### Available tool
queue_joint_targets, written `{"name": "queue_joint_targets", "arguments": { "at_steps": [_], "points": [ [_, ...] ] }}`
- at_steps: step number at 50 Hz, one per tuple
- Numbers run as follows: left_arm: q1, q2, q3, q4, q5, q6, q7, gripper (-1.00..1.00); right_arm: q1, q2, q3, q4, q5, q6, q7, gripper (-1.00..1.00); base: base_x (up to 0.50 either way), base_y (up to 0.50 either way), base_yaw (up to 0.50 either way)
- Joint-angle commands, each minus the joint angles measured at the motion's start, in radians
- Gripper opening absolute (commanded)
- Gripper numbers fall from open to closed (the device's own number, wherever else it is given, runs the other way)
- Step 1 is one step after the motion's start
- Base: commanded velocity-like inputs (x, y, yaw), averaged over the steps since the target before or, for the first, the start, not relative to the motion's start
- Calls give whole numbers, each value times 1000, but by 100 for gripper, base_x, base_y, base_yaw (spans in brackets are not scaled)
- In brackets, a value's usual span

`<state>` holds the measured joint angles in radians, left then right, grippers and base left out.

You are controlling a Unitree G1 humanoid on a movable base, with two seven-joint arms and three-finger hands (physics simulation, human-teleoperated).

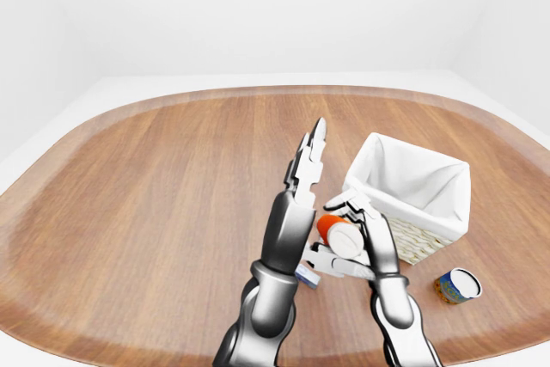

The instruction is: Pick up the ketchup, and put it in the basket.

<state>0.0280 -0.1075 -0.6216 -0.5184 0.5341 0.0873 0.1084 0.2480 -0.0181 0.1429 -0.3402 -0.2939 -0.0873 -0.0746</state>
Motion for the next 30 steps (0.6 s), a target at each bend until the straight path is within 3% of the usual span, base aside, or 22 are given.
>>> {"name": "queue_joint_targets", "arguments": {
  "at_steps": [1, 7, 15, 22, 25, 27, 28, 29, 30],
  "points": [
    [20, 43, 122, -51, -54, 0, -14, 100, -9, 1, 7, 19, 17, 0, -8, -100, 0, 0, 0],
    [36, 64, 177, -86, -72, 0, -22, 100, -11, 1, 9, 24, 18, 0, -8, -100, 0, 0, 0],
    [64, 96, 301, -83, -116, 0, -35, 100, -6, 0, 10, 16, 20, 0, -4, -100, 0, 0, 0],
    [138, 131, 399, -65, -119, 0, -32, 100, 0, -2, 13, 8, 19, 0, -6, -100, 0, 0, 0],
    [167, 135, 468, -56, -165, 0, -44, 100, 6, -5, 13, -3, 23, 0, -3, -100, 0, 0, 0],
    [167, 132, 471, -55, -164, 0, -46, 100, 7, -5, 13, -3, 23, 0, -3, -100, 0, 0, 0],
    [161, 136, 526, 5, -207, 0, -45, 100, 5, -5, 10, -1, 24, 0, -3, -100, 0, 0, 0],
    [159, 134, 543, 29, -215, -2, -47, 100, 4, -4, 10, 0, 24, 0, -2, -100, 0, 0, 0],
    [158, 134, 559, 59, -221, -26, -48, 100, 4, -4, 10, 2, 23, 0, -3, -100, 0, 0, 0]
  ]
}}
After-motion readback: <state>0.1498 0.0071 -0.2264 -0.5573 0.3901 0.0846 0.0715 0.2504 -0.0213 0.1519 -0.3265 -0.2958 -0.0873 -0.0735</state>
